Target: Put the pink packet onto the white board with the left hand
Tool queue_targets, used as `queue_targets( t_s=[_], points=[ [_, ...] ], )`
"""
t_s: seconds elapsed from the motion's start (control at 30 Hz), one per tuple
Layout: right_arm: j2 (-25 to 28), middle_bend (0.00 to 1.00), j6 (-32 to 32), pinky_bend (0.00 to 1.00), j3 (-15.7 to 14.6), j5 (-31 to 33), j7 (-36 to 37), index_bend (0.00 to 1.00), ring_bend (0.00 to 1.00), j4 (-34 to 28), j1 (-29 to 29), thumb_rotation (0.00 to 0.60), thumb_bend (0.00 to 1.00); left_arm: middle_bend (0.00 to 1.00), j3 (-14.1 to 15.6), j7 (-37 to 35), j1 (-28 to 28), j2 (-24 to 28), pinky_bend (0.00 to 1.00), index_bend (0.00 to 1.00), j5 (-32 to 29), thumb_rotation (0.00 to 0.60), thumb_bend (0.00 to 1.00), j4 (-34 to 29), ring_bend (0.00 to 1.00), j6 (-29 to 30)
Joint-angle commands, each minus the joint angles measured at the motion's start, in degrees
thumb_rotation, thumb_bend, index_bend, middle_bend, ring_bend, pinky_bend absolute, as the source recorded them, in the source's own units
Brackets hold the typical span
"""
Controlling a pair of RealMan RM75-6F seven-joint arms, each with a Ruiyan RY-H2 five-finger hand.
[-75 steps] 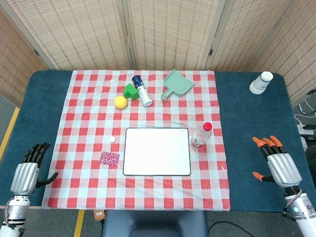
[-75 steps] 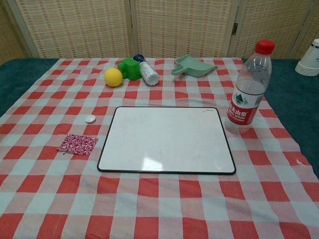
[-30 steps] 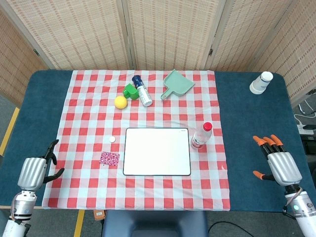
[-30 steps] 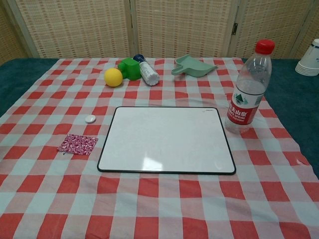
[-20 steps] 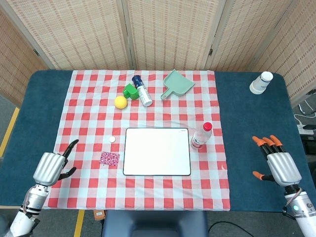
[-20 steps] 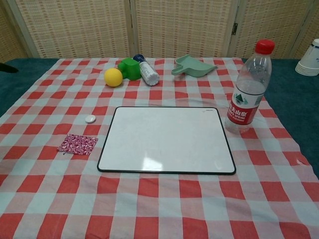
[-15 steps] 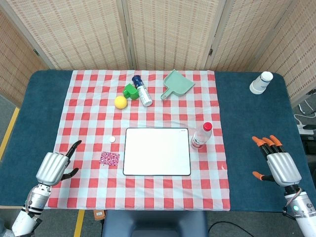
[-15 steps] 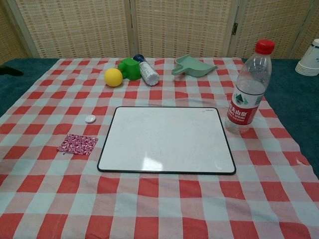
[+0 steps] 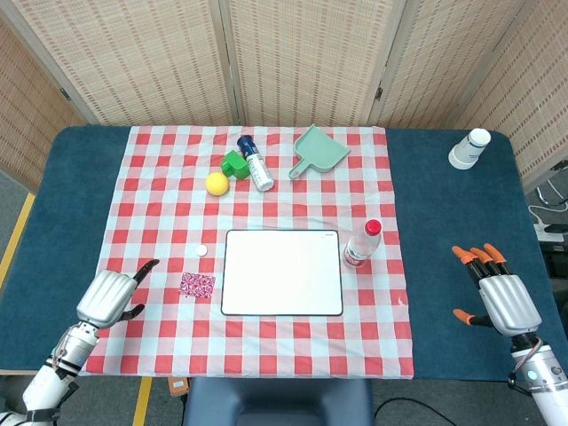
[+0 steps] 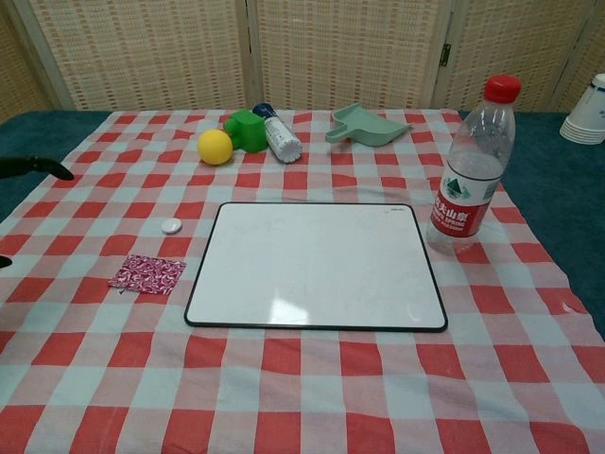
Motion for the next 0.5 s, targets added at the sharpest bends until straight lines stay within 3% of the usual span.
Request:
queue_targets(
  t_s=[0.03, 0.27, 0.5],
  points=[
    [-0.05, 0.15, -0.15, 0.06, -0.09, -0.11, -0.05, 0.03, 0.06, 0.01, 0.08, 0.600, 0.03, 0.99, -0.10, 2.35, -1.87, 0.06, 0.99, 0.18, -1.37, 0.600, 0.22, -1.63, 1.00, -2.62],
    [-0.03, 0.15, -0.07, 0.06, -0.09, -0.10, -0.06, 0.03, 0.06, -0.04, 0.07, 0.600, 0.03, 0.99, -0.10, 6.96, -4.50, -1.33, 0.99, 0.19, -4.87, 0.600, 0.22, -2.54, 1.00, -6.77],
    [0.25, 0.15, 0.14, 0.06, -0.08, -0.21, 0.66, 0.03, 0.06, 0.01, 0.03, 0.600, 0.03, 0.99, -0.57, 10.89, -7.09, -2.71, 0.99, 0.22, -12.15, 0.600, 0.22, -3.06, 1.00, -11.14]
  ],
)
